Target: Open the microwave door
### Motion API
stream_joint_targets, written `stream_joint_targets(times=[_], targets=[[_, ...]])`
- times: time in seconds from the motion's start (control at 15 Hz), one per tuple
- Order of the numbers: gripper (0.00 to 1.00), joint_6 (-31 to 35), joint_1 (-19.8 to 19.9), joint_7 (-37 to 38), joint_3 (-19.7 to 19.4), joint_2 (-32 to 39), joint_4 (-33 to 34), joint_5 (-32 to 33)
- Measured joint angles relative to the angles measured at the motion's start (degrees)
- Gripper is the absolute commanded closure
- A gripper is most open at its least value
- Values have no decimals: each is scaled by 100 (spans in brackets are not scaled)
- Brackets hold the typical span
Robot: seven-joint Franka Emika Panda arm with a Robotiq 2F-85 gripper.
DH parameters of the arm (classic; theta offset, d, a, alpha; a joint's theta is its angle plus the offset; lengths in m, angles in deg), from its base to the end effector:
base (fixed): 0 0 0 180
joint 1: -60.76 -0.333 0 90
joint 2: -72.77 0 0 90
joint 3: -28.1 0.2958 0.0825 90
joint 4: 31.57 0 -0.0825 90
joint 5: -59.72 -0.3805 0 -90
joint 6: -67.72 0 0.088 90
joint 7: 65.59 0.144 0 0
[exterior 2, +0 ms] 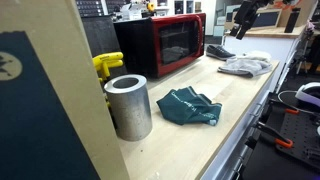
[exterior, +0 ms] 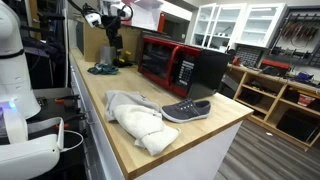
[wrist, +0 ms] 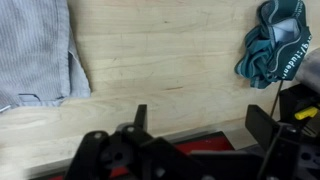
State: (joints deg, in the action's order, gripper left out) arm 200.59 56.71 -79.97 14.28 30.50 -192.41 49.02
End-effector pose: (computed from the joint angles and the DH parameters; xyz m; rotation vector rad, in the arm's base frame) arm 0.3556 -0.0375 0.3764 -2.8485 -0.0152 -0.3999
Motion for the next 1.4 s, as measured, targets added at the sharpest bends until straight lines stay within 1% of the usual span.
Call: stream_joint_targets(times=[0.93, 1.2, 1.4], targets=[[0, 0, -1, 0, 34, 80, 69, 1], [0, 11, -29, 0, 166, 525, 493, 33], [0, 60, -11, -6, 204, 1001, 871, 202]])
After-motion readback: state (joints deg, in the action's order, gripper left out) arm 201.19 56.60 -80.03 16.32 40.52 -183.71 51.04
